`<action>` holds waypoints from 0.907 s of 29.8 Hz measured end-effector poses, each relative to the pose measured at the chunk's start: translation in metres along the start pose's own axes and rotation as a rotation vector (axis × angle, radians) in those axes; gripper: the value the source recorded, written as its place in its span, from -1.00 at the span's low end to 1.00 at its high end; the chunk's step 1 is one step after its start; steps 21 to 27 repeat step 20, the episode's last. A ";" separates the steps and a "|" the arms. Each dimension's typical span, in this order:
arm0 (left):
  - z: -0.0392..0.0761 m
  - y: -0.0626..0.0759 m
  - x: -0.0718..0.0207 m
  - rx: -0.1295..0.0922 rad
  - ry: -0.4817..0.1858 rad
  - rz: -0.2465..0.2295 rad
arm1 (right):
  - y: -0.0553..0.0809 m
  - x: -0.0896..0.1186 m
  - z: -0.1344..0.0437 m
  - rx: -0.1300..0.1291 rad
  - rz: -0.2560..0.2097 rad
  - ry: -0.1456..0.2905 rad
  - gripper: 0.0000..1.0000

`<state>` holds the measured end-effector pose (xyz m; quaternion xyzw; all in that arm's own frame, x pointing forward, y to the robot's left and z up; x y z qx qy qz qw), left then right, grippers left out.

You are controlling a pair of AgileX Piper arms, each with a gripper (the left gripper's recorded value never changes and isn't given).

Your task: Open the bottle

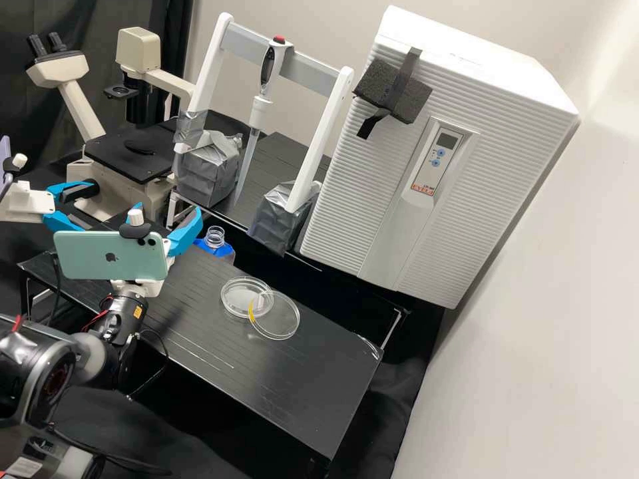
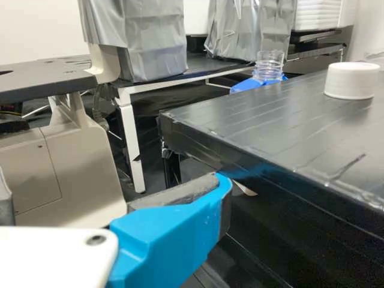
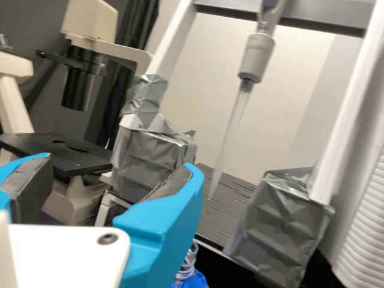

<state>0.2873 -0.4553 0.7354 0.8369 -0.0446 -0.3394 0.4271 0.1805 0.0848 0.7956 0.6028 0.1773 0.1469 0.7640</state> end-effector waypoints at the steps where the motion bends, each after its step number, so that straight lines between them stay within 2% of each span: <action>1: -0.001 0.000 -0.0003 0.000 0.002 0.000 | 0.002 0.000 0.002 0.009 0.007 -0.010 1.00; 5: -0.003 0.000 -0.0015 -0.001 0.011 0.002 | 0.003 -0.001 0.005 0.020 0.016 -0.025 1.00; 10: -0.002 0.001 -0.0063 -0.011 0.035 0.009 | 0.003 -0.001 0.005 0.023 0.011 -0.019 1.00; 12: -0.003 0.003 -0.0086 -0.006 0.065 0.024 | 0.003 -0.001 0.005 0.023 0.011 -0.019 1.00; 14: -0.005 0.006 -0.0103 0.013 0.101 0.050 | 0.003 -0.001 0.005 0.023 0.011 -0.019 1.00; 15: -0.006 0.007 -0.0104 0.016 0.115 0.057 | 0.003 -0.001 0.005 0.023 0.011 -0.019 1.00; 20: -0.011 0.010 -0.0106 0.000 0.188 0.091 | 0.003 -0.001 0.005 0.023 0.011 -0.019 1.00; 27: -0.011 0.010 -0.0106 0.000 0.188 0.091 | 0.003 -0.001 0.005 0.023 0.011 -0.019 1.00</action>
